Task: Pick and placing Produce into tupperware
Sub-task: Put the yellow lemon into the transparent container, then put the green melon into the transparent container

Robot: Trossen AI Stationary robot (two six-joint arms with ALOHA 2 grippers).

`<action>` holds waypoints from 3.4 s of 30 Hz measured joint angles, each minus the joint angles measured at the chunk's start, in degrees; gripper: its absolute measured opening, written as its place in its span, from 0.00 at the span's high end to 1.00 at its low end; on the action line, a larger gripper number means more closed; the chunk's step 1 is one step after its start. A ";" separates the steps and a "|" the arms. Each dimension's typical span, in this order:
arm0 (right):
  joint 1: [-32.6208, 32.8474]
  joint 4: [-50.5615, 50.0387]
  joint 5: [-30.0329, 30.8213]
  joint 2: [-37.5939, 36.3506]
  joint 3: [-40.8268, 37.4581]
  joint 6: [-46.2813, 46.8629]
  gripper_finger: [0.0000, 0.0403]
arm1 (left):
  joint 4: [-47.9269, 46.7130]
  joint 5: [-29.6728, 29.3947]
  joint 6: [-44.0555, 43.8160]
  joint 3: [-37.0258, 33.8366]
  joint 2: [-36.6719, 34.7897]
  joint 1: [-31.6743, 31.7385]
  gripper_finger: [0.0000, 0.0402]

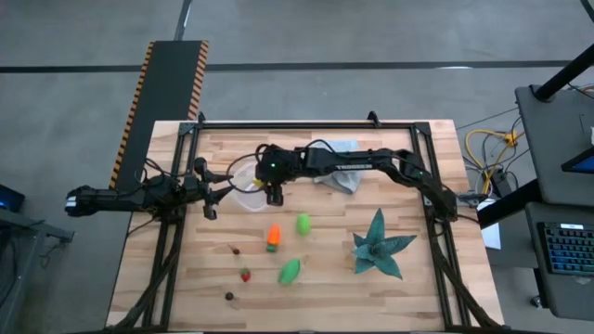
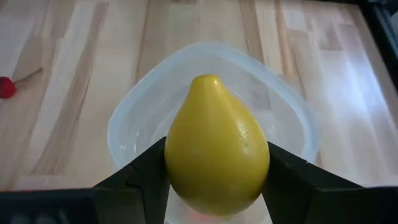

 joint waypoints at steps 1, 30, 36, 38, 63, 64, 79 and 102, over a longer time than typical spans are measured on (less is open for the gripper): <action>-0.02 0.20 -0.02 1.01 0.63 0.00 0.53 | 0.00 -0.02 0.00 0.00 0.02 0.02 0.69; -1.73 -7.11 2.01 8.55 7.19 -0.52 0.49 | 0.04 0.17 0.00 -0.02 0.06 0.00 0.69; -1.73 -7.31 2.00 8.55 7.19 0.14 0.46 | 0.05 0.19 0.00 0.00 0.06 0.00 0.69; -1.73 -7.38 1.99 8.55 7.24 0.51 0.43 | 0.04 0.19 0.00 -0.01 0.06 0.00 0.69; 1.29 -16.44 1.89 -7.83 7.32 0.91 0.36 | 0.02 0.23 0.00 -0.01 0.06 -0.04 0.69; 2.00 -17.30 1.88 -8.92 7.30 0.67 0.37 | 0.04 0.23 0.00 0.00 0.08 -0.04 0.69; 13.40 -28.15 15.45 -17.11 7.15 15.18 0.38 | 0.02 0.23 0.00 -0.02 0.08 0.00 0.69; 15.30 -40.41 14.48 -7.58 5.68 59.35 0.34 | 5.60 0.61 8.00 0.14 -0.05 0.00 0.69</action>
